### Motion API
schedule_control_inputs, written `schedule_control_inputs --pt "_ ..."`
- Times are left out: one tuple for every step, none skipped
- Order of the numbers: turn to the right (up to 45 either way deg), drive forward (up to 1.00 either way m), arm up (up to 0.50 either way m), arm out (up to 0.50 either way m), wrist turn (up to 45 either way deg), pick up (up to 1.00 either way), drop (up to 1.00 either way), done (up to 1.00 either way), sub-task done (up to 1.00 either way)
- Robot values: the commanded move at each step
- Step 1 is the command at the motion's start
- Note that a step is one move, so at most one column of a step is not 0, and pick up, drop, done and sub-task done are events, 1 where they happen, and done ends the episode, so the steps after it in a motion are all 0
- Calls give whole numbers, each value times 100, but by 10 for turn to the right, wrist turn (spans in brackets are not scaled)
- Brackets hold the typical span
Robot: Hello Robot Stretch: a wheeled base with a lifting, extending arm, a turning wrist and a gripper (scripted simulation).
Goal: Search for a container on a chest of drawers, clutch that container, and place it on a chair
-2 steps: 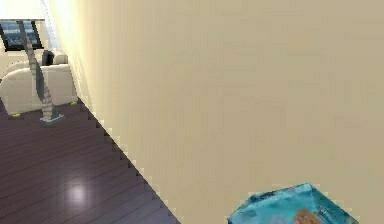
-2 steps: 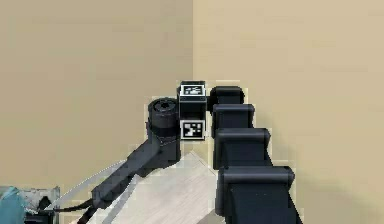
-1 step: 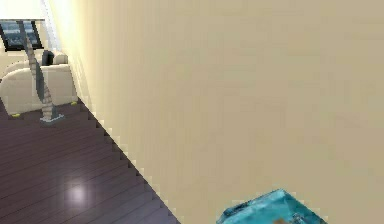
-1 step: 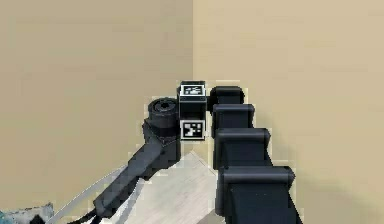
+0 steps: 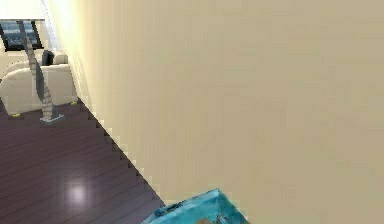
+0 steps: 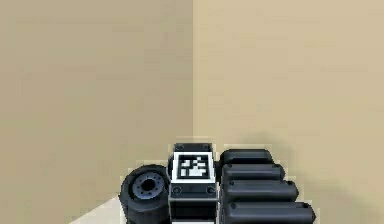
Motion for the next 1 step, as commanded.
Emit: schedule_control_inputs --pt "-450 0 0 0 0 0 0 0 0"
